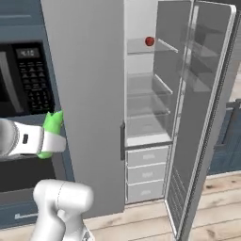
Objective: Place the cold items (apple and corn) from the fridge in one tupperware on the dining counter. Place the warm items (hot dog and kebab skewer) in the stove area in another tupperware.
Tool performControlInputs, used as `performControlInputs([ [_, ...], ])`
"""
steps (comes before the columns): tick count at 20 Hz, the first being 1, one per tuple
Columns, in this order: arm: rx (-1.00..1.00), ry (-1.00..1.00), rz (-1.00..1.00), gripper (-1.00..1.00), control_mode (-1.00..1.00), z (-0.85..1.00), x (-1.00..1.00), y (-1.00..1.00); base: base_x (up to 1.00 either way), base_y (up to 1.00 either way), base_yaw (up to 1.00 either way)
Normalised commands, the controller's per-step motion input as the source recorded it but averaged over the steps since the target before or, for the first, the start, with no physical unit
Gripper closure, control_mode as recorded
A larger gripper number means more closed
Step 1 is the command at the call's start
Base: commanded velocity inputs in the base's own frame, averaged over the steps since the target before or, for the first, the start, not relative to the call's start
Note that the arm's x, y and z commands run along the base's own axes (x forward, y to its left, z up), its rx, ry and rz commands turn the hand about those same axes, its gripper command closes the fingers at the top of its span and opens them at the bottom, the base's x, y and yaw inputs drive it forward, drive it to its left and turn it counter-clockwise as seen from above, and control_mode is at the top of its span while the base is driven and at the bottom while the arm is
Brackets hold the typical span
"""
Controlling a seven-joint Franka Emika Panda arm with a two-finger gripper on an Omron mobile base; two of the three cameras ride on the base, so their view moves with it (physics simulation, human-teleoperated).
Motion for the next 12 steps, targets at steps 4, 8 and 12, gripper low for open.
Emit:
performControlInputs([
  [4, 0.00, 0.00, 0.00, 1.00, 1.00, 0.00, 0.00, 0.00, -0.34, 0.57, -0.91],
  [8, 0.00, 0.00, 0.00, 1.00, 1.00, 0.00, 0.00, 0.00, -0.22, 0.24, -0.77],
  [12, 0.00, 0.00, 0.00, 1.00, 1.00, 0.00, 0.00, 0.00, -0.29, 0.08, -0.75],
])
